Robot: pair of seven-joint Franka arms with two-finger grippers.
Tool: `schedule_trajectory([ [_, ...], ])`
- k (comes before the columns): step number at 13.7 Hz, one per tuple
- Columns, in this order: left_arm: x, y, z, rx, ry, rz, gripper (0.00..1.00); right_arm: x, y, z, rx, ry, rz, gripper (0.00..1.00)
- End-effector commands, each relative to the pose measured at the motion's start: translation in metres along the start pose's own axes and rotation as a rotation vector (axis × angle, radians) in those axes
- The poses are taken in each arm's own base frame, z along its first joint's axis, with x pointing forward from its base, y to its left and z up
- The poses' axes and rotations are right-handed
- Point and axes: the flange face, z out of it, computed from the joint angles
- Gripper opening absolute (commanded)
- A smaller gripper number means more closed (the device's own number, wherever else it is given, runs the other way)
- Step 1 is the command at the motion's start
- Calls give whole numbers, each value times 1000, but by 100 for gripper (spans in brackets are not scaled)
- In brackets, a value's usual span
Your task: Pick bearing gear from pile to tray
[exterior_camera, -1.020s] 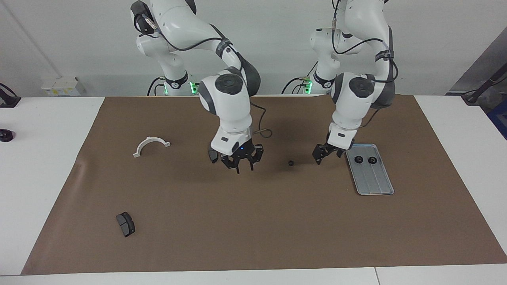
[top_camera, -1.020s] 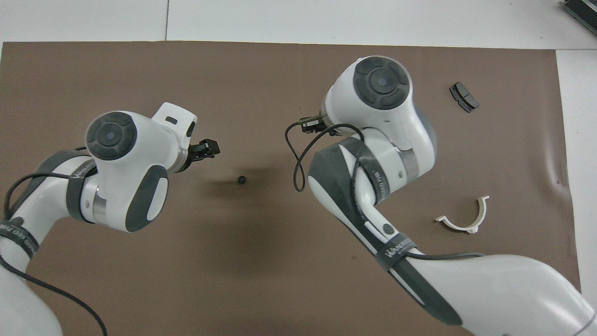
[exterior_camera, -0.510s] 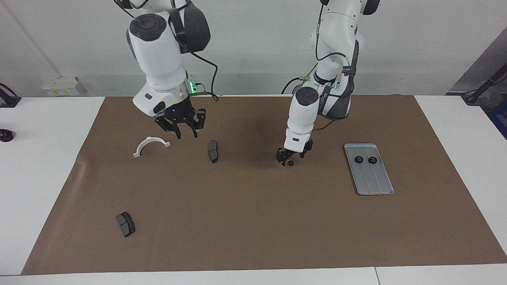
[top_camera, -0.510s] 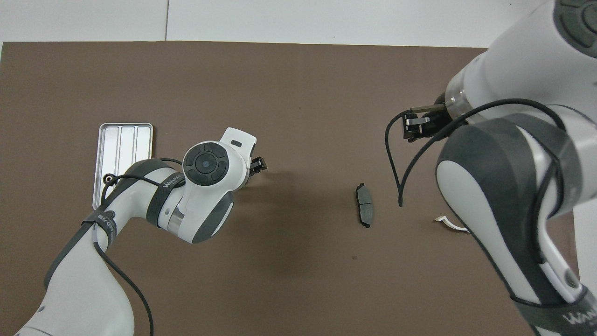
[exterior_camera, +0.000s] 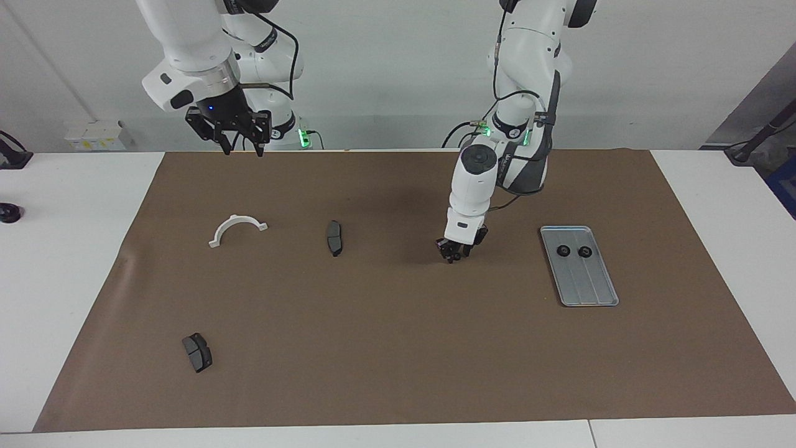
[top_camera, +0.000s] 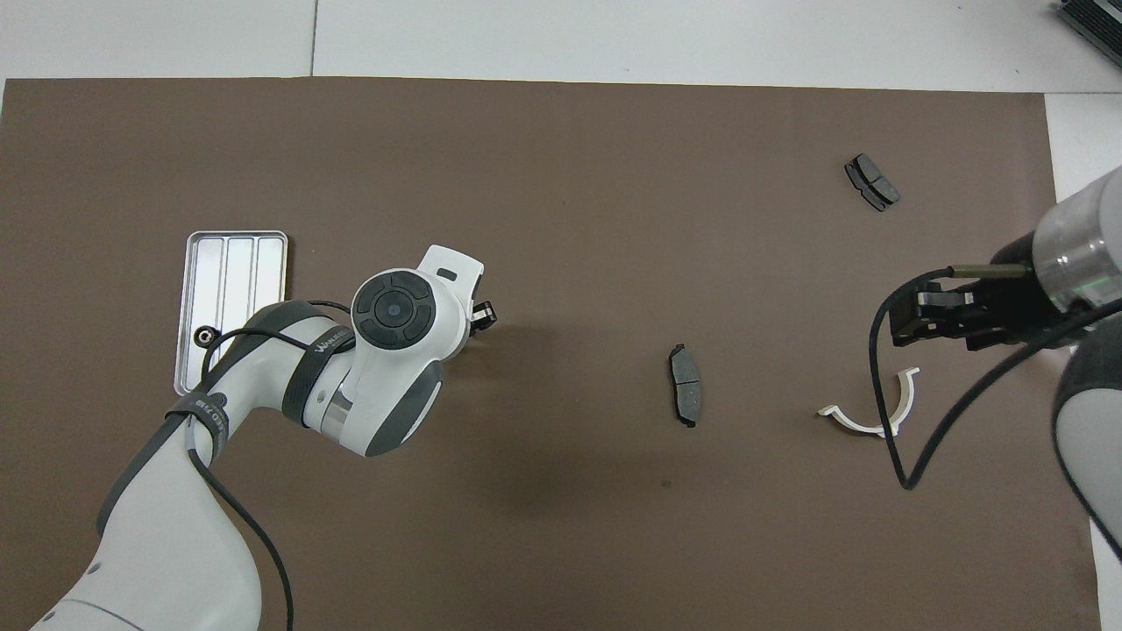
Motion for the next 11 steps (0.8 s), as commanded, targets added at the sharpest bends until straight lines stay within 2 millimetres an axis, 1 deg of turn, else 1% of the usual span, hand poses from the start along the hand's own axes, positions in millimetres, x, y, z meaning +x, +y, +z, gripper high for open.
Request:
schedule_trajectory([
  [1,-6,-2,2,20,8,-18,48,-20,25,6,51,-15,44,66],
  [2,-7,-2,2,25,4,-18,48,-19,31,12,52,-21,55,68],
  [3,-8,-2,2,25,4,-16,48,-20,36,11,53,-16,66,69],
  [5,-8,-1,2,25,4,-26,47,-20,37,14,52,-18,67,71],
  [6,-9,-1,2,23,5,-30,46,-20,36,17,53,-10,62,74],
  [7,-11,1,2,23,5,-27,46,-18,33,20,58,34,57,95],
  [8,-12,1,2,24,4,-27,46,-13,30,21,66,79,57,100],
  [10,-15,3,2,25,3,-24,46,-9,35,21,71,97,62,100],
  [11,-16,4,2,25,3,-23,45,-9,35,22,68,95,33,100],
])
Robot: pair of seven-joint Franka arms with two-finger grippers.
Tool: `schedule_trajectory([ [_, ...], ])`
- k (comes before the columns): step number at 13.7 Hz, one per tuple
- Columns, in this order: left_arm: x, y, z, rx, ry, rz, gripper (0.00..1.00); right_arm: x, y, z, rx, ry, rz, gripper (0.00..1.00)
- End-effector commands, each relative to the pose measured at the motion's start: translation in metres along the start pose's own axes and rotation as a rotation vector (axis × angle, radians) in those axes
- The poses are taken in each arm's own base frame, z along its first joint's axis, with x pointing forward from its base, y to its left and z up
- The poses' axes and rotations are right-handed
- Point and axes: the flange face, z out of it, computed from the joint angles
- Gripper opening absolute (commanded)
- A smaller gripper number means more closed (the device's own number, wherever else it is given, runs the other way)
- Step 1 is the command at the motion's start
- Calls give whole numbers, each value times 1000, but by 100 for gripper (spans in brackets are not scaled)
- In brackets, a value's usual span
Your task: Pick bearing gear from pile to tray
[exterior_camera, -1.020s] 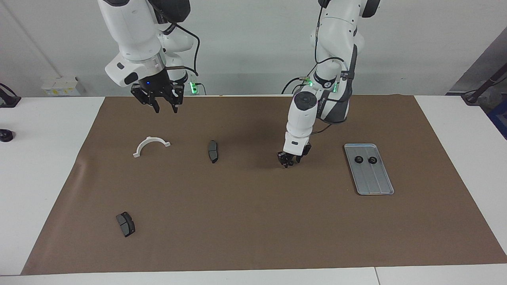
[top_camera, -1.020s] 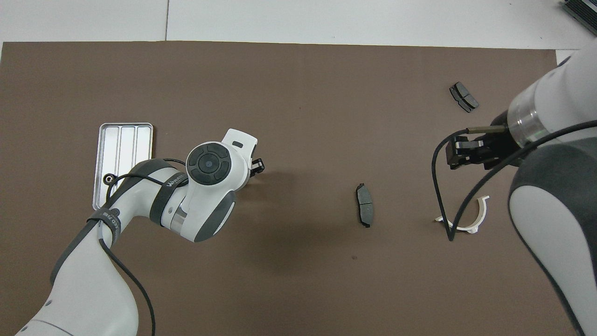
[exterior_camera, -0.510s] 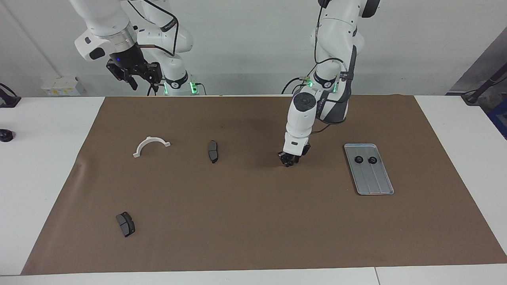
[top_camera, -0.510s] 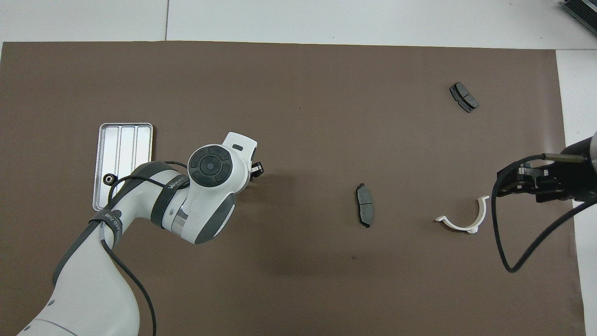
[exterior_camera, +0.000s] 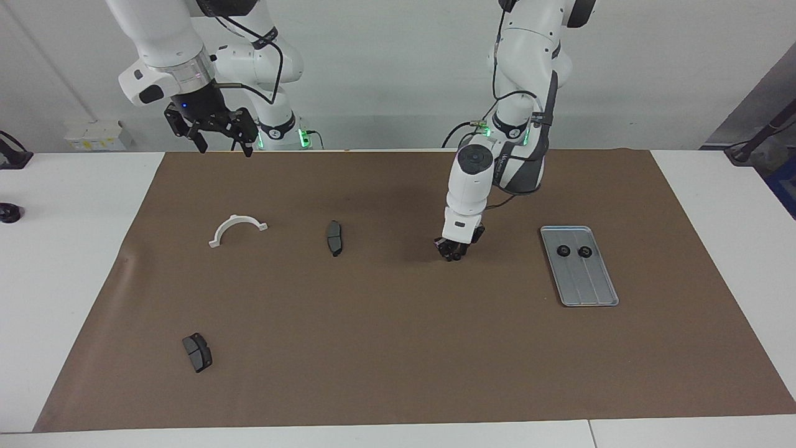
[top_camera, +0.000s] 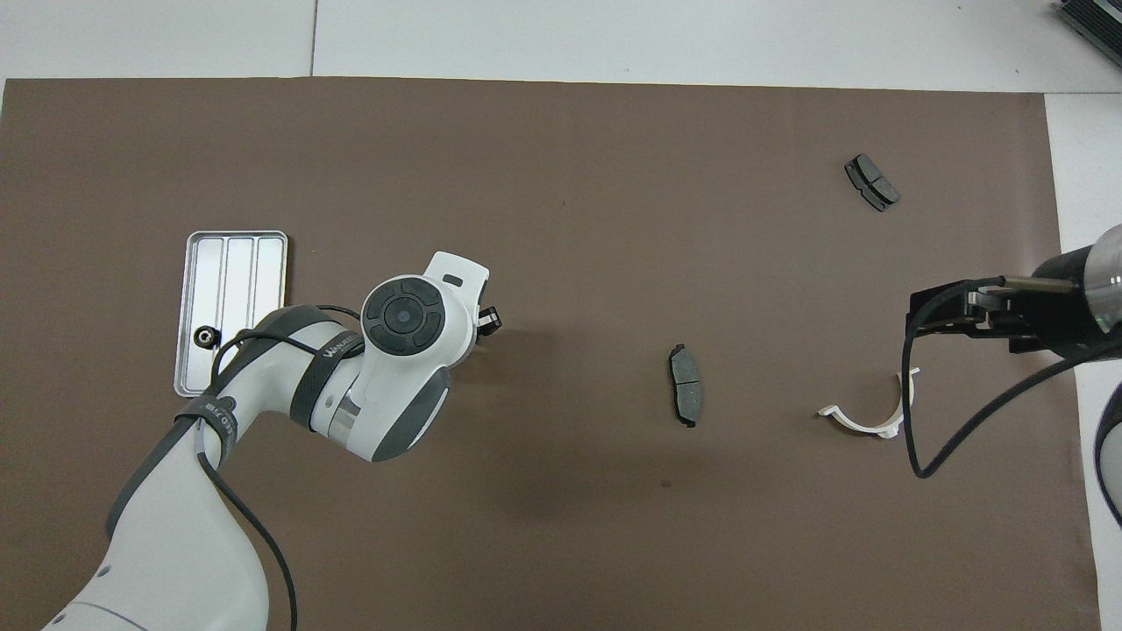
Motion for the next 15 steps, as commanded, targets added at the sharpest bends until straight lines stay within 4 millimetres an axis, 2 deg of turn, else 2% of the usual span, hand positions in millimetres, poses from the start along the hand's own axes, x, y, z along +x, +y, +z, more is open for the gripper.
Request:
schedule_trajectory([
  [1,-6,-1,0,19,10,-4,43,-8,6,4,22,10,-86,100],
  [2,-6,-1,0,19,10,-3,34,-8,7,4,16,13,-126,100],
  [3,-5,-2,0,16,12,-1,30,-9,5,4,13,13,-132,100],
  [7,-3,-4,0,14,14,11,30,-8,-2,9,11,38,-149,100],
  [8,-2,-5,1,16,13,12,30,-8,-10,9,12,51,-163,100],
  [9,-1,-6,1,16,13,10,26,-9,-15,9,9,50,-172,100],
  [10,0,-6,1,16,13,10,2,-10,-15,9,4,48,-176,100],
  [14,5,-6,-5,14,20,34,0,-8,-9,10,3,44,-170,100],
  [15,11,-9,-15,11,26,32,0,-8,-9,10,3,42,-168,100],
])
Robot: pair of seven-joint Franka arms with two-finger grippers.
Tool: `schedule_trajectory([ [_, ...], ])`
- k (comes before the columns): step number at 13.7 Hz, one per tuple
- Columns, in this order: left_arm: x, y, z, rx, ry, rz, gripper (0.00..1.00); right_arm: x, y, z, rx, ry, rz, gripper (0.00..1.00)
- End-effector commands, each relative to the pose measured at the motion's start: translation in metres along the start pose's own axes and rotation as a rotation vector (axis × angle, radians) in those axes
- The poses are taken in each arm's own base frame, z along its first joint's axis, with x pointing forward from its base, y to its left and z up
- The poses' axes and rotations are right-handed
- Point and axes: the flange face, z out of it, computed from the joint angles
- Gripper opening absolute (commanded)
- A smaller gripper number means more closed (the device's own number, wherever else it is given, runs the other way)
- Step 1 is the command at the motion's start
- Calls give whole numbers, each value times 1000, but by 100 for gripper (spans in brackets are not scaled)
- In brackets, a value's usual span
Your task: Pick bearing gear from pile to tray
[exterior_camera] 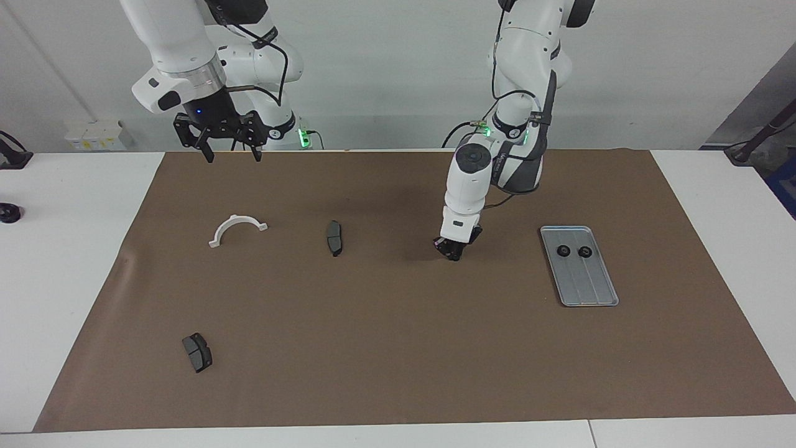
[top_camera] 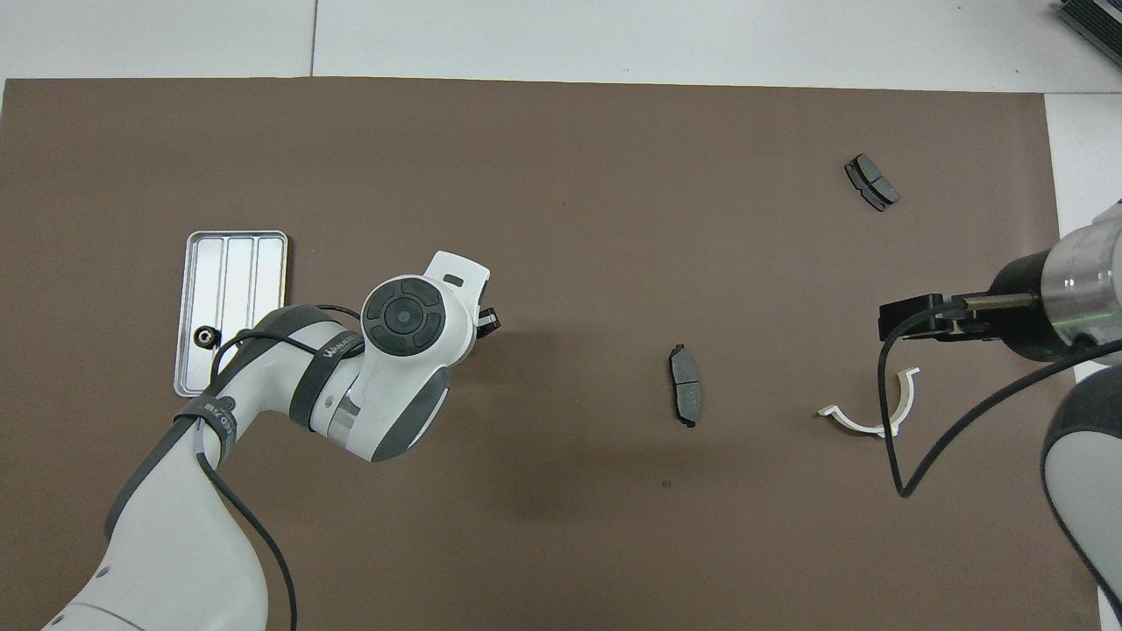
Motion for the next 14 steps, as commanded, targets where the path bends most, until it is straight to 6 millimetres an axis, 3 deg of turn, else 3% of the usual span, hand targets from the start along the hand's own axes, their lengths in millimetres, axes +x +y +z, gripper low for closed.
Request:
schedule_trajectory([
  [1,18,-13,-32,12,24,19,0,-7,7,0,1,10,-17,100],
  [3,57,-52,-73,11,39,49,0,-6,12,0,1,11,-8,100],
  [4,81,-81,-87,19,42,67,0,-5,16,1,3,12,0,100],
  [6,123,-133,-96,19,53,105,0,-6,16,1,4,8,0,100],
  [9,178,-230,-88,13,79,231,0,-6,15,1,16,3,4,100],
  [10,189,-251,-82,-5,92,258,0,-6,14,1,16,5,7,100],
  [11,197,-264,-72,-5,102,283,0,-6,14,1,15,5,10,100],
  [14,194,-266,-35,-9,100,295,0,-6,14,1,16,5,8,100],
])
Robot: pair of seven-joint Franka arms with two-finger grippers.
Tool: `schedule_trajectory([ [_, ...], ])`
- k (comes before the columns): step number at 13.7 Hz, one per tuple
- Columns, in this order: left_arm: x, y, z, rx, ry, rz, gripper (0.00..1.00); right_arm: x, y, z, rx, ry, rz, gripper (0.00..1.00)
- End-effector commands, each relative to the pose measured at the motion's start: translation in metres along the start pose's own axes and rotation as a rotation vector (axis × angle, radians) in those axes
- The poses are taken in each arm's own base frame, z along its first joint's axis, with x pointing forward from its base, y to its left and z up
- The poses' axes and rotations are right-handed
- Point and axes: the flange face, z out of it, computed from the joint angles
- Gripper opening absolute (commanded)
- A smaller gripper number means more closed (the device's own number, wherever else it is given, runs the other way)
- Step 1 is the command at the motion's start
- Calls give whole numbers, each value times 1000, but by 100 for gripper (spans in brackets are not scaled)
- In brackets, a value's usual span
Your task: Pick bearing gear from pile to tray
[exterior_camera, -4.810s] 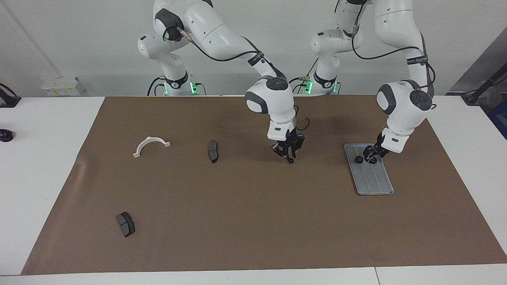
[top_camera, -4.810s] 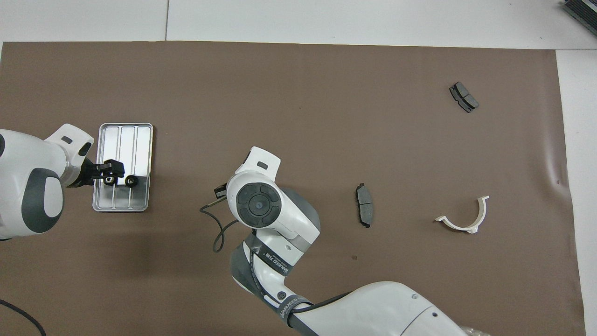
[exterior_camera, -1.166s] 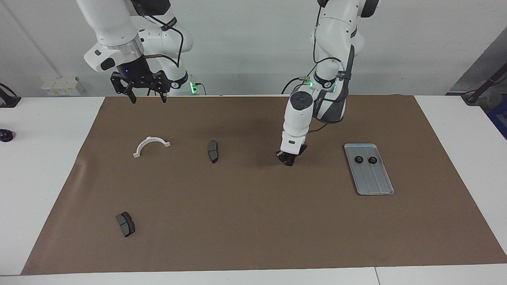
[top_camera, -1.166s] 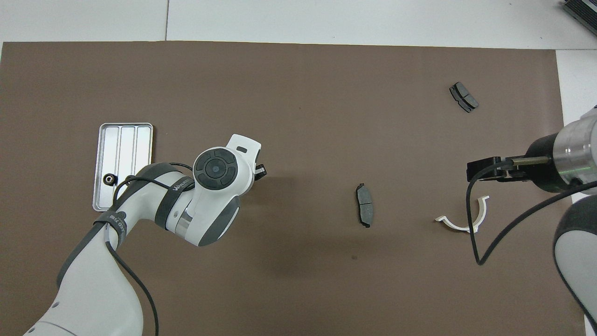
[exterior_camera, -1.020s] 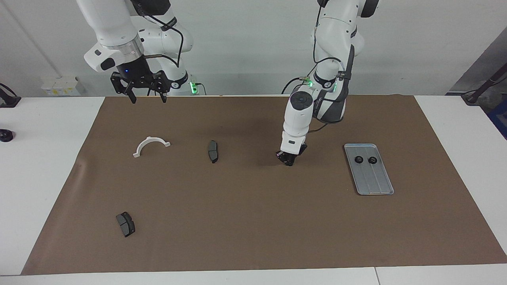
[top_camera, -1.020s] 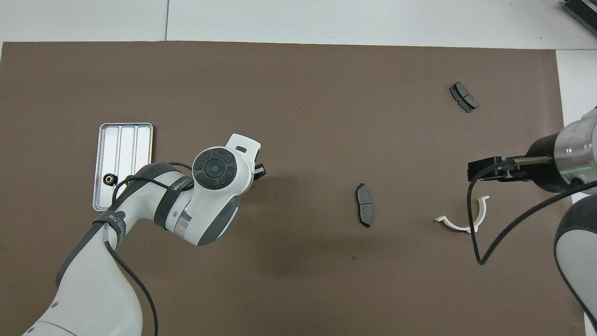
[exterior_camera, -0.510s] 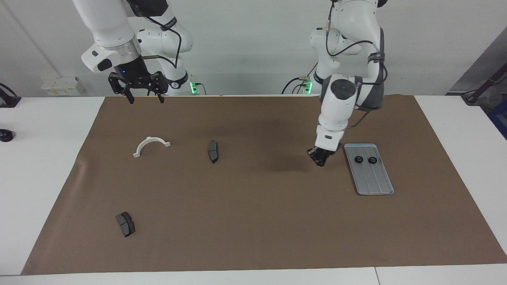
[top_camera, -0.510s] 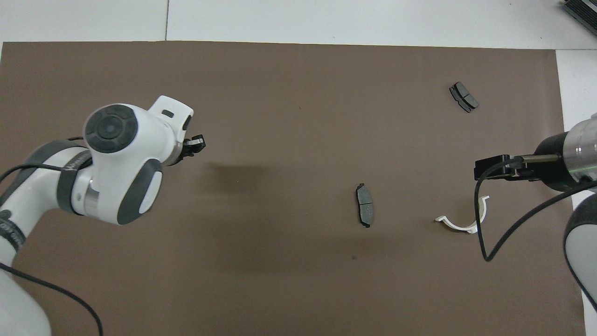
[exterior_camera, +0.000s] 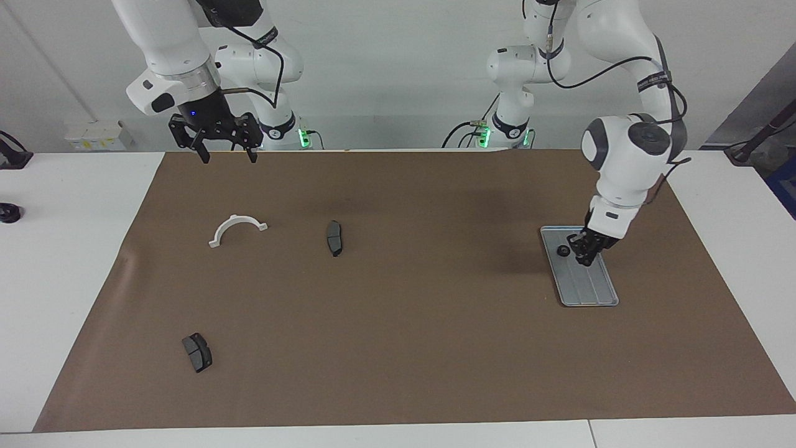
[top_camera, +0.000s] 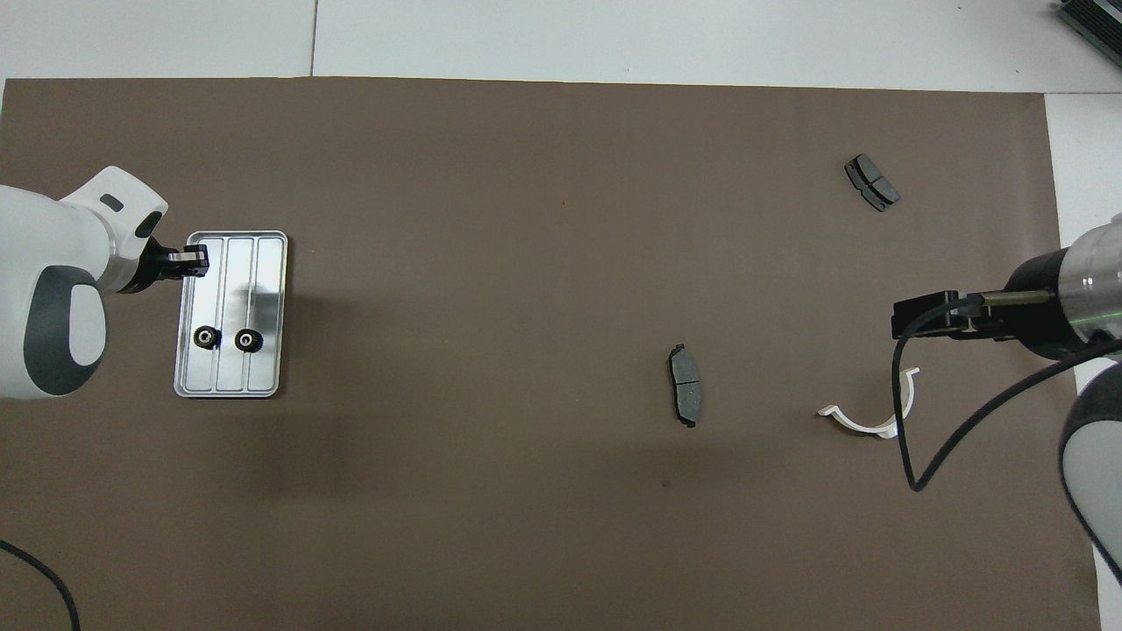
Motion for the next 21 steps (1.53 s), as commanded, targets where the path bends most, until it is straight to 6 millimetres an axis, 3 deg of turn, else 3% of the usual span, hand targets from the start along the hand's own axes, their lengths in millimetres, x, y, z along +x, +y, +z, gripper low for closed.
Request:
schedule_trajectory([
  [1,-14,14,34,-19,14,31,0,-7,3,-1,15,8,-14,100],
  [5,-22,20,51,-21,-9,58,0,-6,3,-1,17,14,-12,100],
  [6,-23,20,52,-21,-14,66,29,-7,3,-1,17,12,-13,100],
  [7,-24,20,53,-21,-17,66,87,-7,5,-1,15,8,-12,100],
  [8,-21,21,50,-21,-9,68,100,-7,5,-1,15,8,-15,100],
  [11,-6,28,28,-24,17,77,100,-2,5,0,19,32,-18,100],
  [17,13,51,-87,-18,-76,114,100,23,14,-9,8,4,-14,100],
  [21,-2,62,-154,0,-140,165,100,49,25,-19,-14,2,-3,100],
])
